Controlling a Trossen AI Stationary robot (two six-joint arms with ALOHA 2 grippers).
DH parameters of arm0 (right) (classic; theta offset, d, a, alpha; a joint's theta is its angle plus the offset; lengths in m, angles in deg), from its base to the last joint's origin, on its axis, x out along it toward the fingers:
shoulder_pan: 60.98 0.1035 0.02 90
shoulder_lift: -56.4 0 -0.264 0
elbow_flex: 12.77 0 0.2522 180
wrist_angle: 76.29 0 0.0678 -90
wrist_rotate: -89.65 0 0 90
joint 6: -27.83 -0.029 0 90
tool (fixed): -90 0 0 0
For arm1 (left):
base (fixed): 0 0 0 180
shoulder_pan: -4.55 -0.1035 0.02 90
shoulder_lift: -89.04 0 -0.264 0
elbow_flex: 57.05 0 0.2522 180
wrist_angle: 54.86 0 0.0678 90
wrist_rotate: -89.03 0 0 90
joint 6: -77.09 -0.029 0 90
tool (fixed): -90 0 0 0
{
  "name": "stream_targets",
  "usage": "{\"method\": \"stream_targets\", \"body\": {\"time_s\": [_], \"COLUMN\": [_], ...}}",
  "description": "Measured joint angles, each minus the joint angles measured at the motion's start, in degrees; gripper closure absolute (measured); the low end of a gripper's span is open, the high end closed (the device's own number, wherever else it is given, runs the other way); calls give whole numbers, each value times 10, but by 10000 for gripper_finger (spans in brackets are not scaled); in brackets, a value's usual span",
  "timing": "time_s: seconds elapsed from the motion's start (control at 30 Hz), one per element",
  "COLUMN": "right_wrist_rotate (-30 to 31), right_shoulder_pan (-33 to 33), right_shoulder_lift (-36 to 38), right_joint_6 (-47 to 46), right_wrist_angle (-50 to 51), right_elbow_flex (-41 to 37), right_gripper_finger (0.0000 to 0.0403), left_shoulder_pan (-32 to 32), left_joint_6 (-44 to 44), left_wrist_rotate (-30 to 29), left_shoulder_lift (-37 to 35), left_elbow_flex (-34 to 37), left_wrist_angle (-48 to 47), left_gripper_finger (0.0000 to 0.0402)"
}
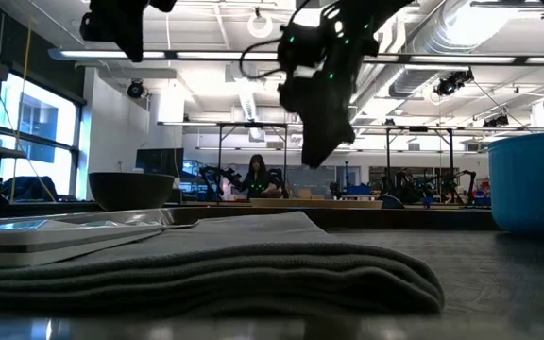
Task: Set up tray
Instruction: Adjust the white plate on the table
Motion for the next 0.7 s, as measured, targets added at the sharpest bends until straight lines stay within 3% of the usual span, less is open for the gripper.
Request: {"method": "stream_targets", "body": {"time_s": [0.43, 0.7], "right_wrist_rotate": [65, 51], "right_shoulder_pan": [-15, -30], "right_shoulder_lift": [-59, -59], "right_joint_6": [61, 81], "right_wrist_angle": [6, -5], "right_elbow_flex": [-9, -9], "right_gripper_finger": [265, 265], "left_shoulder_pan": [21, 23], "left_joint_6": [41, 45], "left_wrist_rotate": [3, 0], "left_shoulder_lift": [-19, -19], "left_elbow_flex": [0, 0], "left_wrist_angle": [3, 5], "left_gripper_finger": [341, 341]}}
